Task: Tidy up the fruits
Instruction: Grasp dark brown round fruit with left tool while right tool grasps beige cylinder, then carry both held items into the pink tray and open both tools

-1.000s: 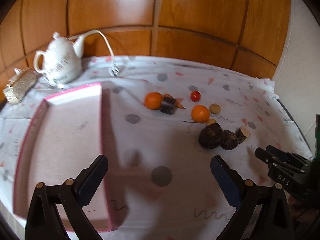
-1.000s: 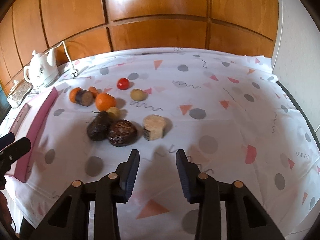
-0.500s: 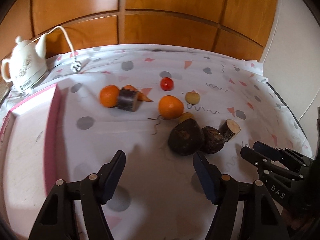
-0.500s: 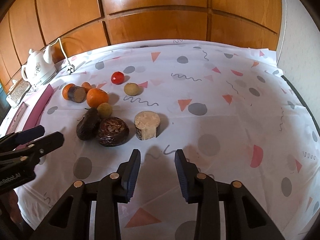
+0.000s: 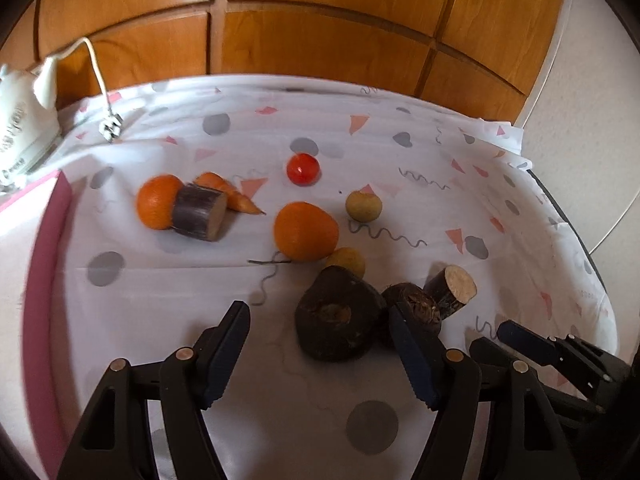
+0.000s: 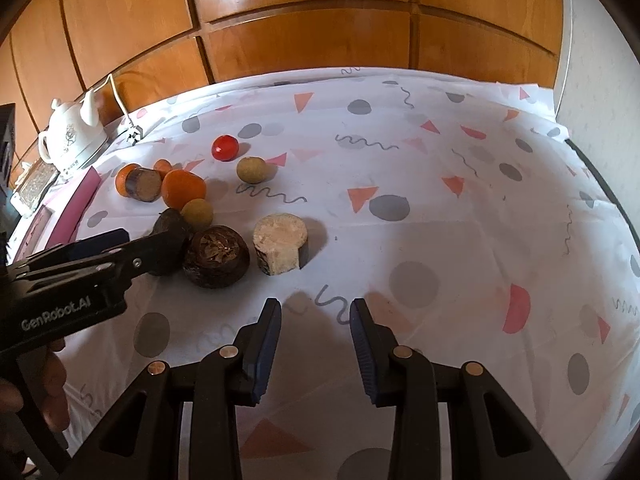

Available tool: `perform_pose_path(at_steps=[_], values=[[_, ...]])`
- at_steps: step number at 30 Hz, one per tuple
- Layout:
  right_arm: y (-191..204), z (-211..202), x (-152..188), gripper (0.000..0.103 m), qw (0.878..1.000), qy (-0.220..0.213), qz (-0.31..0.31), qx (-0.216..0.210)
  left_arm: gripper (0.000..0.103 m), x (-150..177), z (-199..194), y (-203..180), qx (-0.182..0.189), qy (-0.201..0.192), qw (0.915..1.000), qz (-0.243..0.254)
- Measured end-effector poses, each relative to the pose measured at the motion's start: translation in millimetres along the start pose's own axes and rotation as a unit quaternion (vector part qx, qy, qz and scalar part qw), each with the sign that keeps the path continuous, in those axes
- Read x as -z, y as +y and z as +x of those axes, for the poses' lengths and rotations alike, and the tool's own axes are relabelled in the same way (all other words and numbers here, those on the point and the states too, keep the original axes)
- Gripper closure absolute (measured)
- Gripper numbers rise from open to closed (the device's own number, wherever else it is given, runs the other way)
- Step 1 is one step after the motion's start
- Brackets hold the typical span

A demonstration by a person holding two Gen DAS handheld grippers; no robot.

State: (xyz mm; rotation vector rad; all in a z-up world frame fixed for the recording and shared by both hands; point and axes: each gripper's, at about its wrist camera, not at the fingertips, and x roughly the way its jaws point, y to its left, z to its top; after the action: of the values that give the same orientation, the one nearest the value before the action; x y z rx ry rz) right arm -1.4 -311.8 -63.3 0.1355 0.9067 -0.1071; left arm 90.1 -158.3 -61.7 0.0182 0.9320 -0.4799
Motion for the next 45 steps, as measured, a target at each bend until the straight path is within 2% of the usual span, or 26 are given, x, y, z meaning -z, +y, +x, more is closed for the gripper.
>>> perform_pose_path(at_steps=[3,9,15,19,34,45], values=[[-1,0,-1,0.067,1.000,0.000,-0.001,-0.001,0.053,0,2,4,0.046,0.002,0.9988,-0.018],[-2,1,-2,0.067,1.000,0.000,0.003,-0.006,0.054,12,-10,9,0.042,-0.008,0.9990,-0.014],[4,5,-8,0.067,1.000,0.000,0.004,-0.021,0.054,31,-27,24,0.006,-0.032,0.9995,-0.002],[10,12,-13,0.067,1.000,-0.001,-0.001,-0.019,0.053,33,-23,21,-0.009,-0.041,0.9991,0.011],[22,33,-24,0.067,0.999,-0.023,-0.046,-0.005,0.055,32,-13,18,-0.016,-0.043,0.9988,0.018],[28,30,-20,0.069,0.998,-0.029,-0.062,0.010,0.055,41,-27,23,-0.032,-0.045,0.9984,0.007]])
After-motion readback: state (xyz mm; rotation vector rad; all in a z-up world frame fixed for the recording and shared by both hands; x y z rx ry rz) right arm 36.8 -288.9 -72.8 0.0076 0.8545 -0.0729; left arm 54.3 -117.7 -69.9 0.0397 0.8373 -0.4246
